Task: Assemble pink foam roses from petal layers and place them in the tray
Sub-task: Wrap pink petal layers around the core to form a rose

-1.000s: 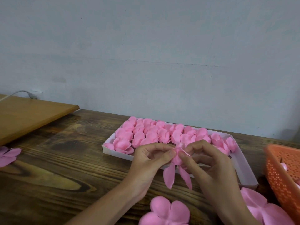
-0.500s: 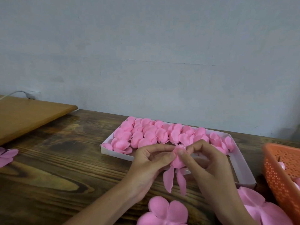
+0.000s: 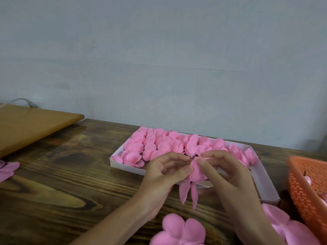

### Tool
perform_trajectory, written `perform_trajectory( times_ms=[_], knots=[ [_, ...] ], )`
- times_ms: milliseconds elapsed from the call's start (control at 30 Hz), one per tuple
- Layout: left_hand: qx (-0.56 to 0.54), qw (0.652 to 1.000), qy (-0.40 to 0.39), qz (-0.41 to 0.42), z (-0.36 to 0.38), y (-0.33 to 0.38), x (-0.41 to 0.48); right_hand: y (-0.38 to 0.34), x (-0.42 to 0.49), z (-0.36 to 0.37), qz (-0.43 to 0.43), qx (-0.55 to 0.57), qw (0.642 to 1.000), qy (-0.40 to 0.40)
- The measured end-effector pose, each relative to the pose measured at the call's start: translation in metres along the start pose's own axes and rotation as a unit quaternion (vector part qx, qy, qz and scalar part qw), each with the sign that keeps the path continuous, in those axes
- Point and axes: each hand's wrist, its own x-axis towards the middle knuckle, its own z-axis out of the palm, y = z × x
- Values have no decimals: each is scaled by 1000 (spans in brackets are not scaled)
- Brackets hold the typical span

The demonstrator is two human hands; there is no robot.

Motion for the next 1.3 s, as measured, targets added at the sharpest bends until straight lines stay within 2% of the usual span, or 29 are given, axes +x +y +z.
perform_trajectory(
  times_ms=[200, 467, 767, 967, 1067, 1133, 1300],
  knots=[
    [87, 993, 21, 75, 0, 2, -3, 4, 1, -2, 9, 27, 999, -20],
    [161, 973, 13, 166, 3, -2, -6, 12, -1, -2, 4, -35, 999, 16],
    [145, 982, 19, 116, 5, -2, -6, 11, -4, 1, -22, -77, 996, 30],
    [77, 995, 56, 39, -2, 1, -1, 4, -1, -5, -11, -10, 1000, 20],
    [-5, 997, 79, -10, -4, -1, 3, 5, -1, -6, -39, -68, 997, 24],
    [-69, 992, 101, -32, -6, -2, 6, 7, -1, -7, -65, -149, 987, 15],
    [-123, 985, 113, -46, -6, -1, 8, 7, -1, -5, -188, -328, 924, -54]
  ],
)
